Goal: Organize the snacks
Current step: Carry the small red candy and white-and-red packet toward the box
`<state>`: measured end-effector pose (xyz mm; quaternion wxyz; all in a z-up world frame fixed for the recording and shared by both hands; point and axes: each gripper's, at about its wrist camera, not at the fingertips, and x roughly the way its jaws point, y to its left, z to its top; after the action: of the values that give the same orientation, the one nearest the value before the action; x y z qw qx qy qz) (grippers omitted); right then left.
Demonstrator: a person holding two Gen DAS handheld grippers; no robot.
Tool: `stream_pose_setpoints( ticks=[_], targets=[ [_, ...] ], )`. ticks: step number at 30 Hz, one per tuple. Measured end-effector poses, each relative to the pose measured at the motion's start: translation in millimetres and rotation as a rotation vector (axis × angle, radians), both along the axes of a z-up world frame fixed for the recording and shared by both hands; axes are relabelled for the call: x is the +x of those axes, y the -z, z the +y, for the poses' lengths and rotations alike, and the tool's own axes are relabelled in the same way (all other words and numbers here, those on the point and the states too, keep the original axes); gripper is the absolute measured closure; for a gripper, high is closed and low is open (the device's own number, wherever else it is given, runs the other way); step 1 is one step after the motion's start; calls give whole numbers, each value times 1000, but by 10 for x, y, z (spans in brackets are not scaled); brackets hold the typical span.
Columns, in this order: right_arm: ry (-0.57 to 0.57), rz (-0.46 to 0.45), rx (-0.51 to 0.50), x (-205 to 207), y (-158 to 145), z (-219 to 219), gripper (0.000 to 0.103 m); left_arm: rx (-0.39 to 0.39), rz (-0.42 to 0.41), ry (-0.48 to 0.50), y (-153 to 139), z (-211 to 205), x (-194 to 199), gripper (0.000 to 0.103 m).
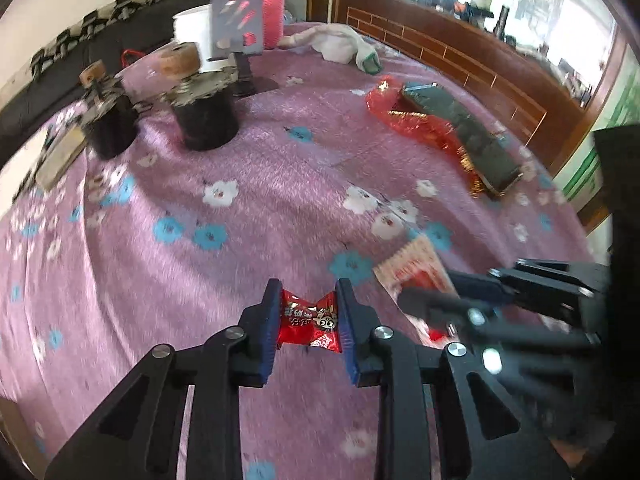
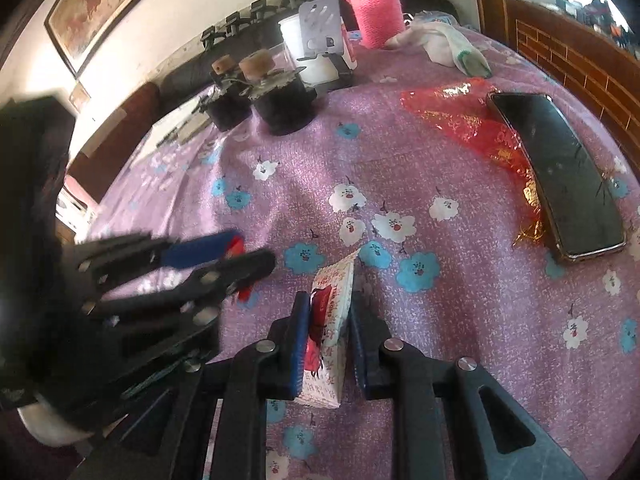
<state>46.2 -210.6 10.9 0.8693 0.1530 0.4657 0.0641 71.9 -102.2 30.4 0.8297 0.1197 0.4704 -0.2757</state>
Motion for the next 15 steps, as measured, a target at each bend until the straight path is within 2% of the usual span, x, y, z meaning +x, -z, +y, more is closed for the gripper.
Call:
stream_pose_setpoints(
  ticks=[9, 13, 15],
  targets=[
    [7, -25, 97, -18, -22, -82, 85, -97, 14, -107, -203, 421, -366, 79],
    [6, -43, 94, -37, -54, -71, 88, -141, 39, -149, -227, 555, -564, 79],
    [10, -36, 71, -29, -40, -57, 88, -133, 33, -165, -211, 577, -652, 79]
  ],
)
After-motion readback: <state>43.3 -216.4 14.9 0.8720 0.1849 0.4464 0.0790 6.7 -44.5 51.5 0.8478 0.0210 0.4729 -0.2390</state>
